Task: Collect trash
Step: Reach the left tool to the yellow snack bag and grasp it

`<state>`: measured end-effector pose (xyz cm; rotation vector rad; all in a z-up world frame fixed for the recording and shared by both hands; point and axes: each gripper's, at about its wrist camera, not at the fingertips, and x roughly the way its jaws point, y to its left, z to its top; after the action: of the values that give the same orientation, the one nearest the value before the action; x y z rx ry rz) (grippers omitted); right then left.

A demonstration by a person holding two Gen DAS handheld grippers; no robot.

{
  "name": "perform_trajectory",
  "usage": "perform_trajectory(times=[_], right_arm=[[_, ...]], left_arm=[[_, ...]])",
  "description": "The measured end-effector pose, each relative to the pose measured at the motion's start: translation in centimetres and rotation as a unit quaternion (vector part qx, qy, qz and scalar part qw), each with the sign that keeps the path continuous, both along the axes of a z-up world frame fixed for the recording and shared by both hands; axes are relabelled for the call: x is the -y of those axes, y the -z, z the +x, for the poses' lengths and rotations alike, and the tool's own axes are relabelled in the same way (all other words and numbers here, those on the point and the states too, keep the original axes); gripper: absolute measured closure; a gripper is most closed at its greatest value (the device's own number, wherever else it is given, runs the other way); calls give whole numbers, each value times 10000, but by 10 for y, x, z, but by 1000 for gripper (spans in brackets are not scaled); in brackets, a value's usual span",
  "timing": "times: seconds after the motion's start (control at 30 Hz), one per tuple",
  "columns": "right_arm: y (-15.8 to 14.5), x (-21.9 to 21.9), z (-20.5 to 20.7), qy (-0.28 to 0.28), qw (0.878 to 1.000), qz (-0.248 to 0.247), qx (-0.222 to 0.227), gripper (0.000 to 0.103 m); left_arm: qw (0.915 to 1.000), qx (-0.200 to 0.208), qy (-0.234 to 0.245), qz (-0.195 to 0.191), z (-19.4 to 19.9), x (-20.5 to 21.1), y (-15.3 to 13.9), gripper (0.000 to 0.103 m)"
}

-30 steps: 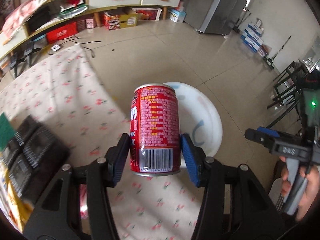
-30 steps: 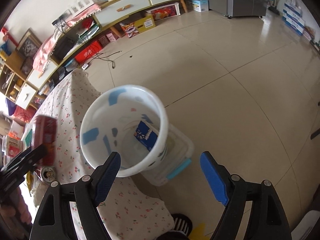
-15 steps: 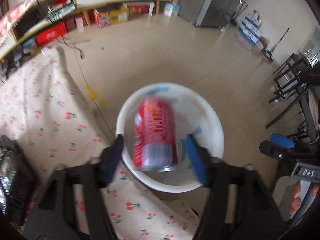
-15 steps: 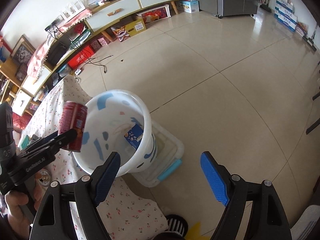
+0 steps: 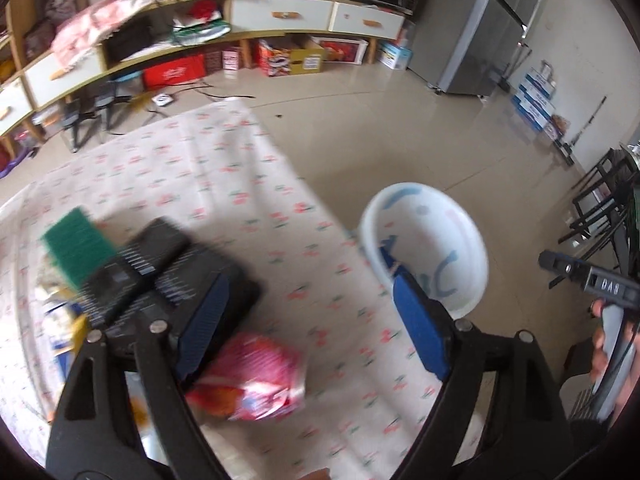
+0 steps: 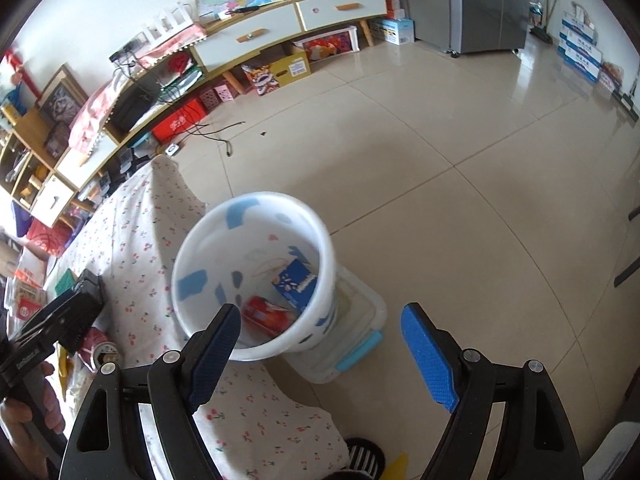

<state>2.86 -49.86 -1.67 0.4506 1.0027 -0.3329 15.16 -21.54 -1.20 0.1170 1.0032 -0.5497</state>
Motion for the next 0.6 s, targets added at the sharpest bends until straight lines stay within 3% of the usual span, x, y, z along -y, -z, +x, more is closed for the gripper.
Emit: perform_trajectory(times=[0.4,0.6], right_arm=[[-13,-59,23,-558,9977,-377,13,18],[-17,-102,37,-933,9943,-506,-6,18]], left_arm=[[9974,103,-652,283,-8,-125,-8,14],[9955,-38,-890,330,-14,-173,0,13]])
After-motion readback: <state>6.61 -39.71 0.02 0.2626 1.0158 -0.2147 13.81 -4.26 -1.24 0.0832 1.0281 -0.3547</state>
